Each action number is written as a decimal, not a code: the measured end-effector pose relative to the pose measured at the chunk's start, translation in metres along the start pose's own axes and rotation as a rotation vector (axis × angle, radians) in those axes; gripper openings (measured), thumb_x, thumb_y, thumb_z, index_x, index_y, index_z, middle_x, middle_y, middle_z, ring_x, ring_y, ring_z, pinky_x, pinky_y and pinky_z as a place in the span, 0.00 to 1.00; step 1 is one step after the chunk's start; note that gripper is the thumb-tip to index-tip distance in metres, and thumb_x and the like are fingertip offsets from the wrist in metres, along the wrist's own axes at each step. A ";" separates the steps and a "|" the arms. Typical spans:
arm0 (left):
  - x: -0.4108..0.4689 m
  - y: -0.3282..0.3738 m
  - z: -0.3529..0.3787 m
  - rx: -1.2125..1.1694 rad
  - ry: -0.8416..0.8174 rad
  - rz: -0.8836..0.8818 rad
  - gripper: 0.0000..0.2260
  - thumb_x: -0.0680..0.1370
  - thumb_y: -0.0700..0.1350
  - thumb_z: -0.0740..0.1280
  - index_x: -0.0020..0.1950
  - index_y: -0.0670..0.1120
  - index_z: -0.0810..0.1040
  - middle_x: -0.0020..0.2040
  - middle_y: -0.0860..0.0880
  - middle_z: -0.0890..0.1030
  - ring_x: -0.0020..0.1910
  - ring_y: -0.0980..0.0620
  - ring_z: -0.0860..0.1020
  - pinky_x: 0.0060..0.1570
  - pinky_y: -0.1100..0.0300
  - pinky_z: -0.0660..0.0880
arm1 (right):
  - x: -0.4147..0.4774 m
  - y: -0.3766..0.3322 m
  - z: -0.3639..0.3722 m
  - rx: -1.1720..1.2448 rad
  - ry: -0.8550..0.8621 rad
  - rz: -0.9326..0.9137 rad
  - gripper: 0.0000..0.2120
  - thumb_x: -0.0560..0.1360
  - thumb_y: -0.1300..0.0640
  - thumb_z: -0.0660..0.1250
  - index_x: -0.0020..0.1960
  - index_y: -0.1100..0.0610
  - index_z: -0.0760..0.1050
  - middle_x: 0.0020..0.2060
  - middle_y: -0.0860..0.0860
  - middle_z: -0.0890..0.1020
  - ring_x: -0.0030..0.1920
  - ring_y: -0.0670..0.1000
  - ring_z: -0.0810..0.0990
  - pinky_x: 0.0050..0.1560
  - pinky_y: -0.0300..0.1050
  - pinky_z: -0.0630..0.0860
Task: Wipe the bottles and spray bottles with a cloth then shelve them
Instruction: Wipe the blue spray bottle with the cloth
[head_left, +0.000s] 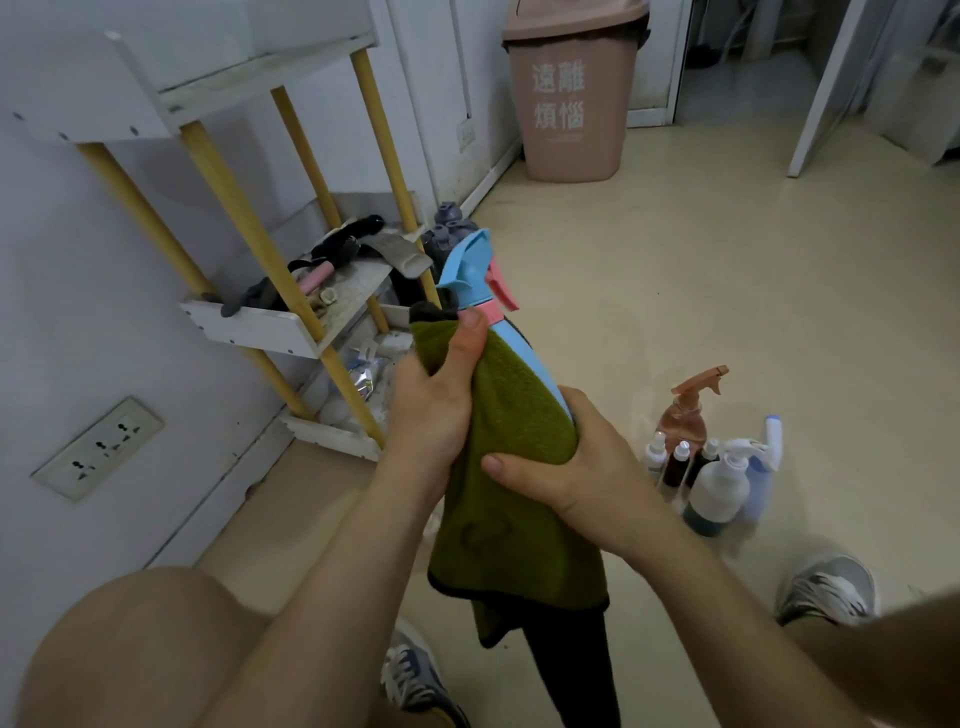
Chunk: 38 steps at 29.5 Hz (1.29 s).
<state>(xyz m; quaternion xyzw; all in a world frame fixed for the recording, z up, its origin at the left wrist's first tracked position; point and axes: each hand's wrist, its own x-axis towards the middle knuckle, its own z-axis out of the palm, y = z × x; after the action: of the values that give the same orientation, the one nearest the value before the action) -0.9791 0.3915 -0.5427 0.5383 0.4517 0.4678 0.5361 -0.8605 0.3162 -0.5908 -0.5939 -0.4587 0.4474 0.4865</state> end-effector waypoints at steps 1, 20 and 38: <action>0.000 0.001 0.001 0.125 -0.016 0.038 0.17 0.71 0.63 0.66 0.39 0.50 0.80 0.39 0.50 0.84 0.40 0.55 0.83 0.44 0.55 0.81 | -0.001 0.001 0.004 -0.051 0.071 -0.017 0.40 0.54 0.33 0.76 0.62 0.40 0.67 0.52 0.39 0.79 0.51 0.42 0.80 0.52 0.48 0.80; -0.025 -0.048 0.024 -0.174 -0.152 -0.037 0.21 0.75 0.54 0.70 0.66 0.53 0.71 0.54 0.52 0.81 0.52 0.59 0.82 0.48 0.64 0.78 | 0.006 0.005 -0.005 0.397 0.135 -0.069 0.31 0.62 0.50 0.81 0.63 0.50 0.74 0.51 0.49 0.84 0.51 0.49 0.84 0.48 0.44 0.82; -0.010 -0.008 0.010 0.085 -0.241 0.019 0.23 0.64 0.51 0.78 0.55 0.43 0.80 0.48 0.48 0.86 0.48 0.50 0.85 0.50 0.53 0.81 | -0.001 0.013 0.005 0.039 0.200 -0.246 0.26 0.67 0.28 0.64 0.60 0.39 0.71 0.52 0.43 0.80 0.55 0.45 0.79 0.55 0.49 0.78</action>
<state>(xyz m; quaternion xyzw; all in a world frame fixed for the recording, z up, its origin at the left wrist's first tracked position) -0.9708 0.3802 -0.5506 0.6170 0.3985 0.3852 0.5586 -0.8638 0.3146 -0.6039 -0.5652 -0.4686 0.3318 0.5923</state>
